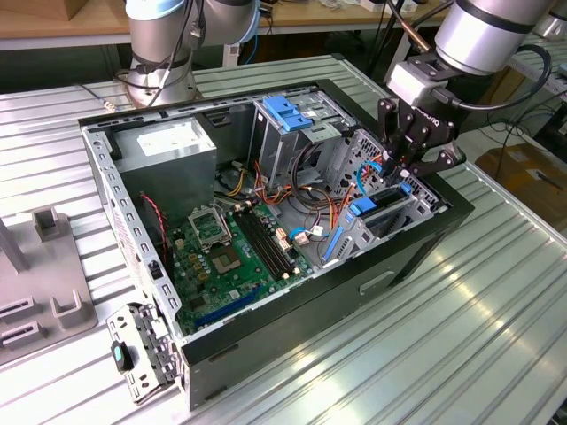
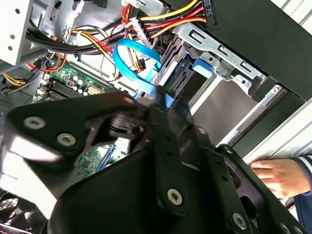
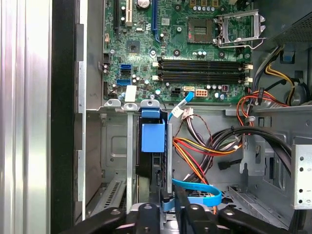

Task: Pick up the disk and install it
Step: 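Insert the first disk wire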

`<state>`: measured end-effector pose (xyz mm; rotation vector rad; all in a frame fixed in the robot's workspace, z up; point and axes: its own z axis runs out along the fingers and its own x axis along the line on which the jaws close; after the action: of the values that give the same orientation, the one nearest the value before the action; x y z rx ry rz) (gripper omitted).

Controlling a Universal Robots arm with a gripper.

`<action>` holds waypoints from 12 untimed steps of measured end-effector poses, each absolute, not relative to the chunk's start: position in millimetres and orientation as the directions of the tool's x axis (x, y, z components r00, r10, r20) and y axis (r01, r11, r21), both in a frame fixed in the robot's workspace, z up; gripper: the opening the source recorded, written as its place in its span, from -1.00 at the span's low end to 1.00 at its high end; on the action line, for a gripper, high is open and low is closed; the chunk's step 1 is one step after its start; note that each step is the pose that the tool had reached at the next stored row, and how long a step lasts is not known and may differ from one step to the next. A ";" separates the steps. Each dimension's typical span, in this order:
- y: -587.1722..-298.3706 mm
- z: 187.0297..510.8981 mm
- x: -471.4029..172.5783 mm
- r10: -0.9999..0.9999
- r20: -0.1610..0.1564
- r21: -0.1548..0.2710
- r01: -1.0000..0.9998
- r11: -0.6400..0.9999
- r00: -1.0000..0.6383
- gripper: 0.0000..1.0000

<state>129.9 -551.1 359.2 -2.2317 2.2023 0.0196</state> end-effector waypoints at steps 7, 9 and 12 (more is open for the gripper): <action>-551.1 359.2 129.9 -1.000 -0.013 0.004 -1.000 -0.013 0.013 -0.68; -551.1 359.2 129.9 -1.000 -0.013 0.004 -1.000 -0.013 0.013 -0.68; -551.1 359.2 129.4 -0.999 -0.013 0.001 -1.000 -0.030 0.030 -0.68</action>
<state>129.4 -551.1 359.2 -2.2481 2.1826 0.0160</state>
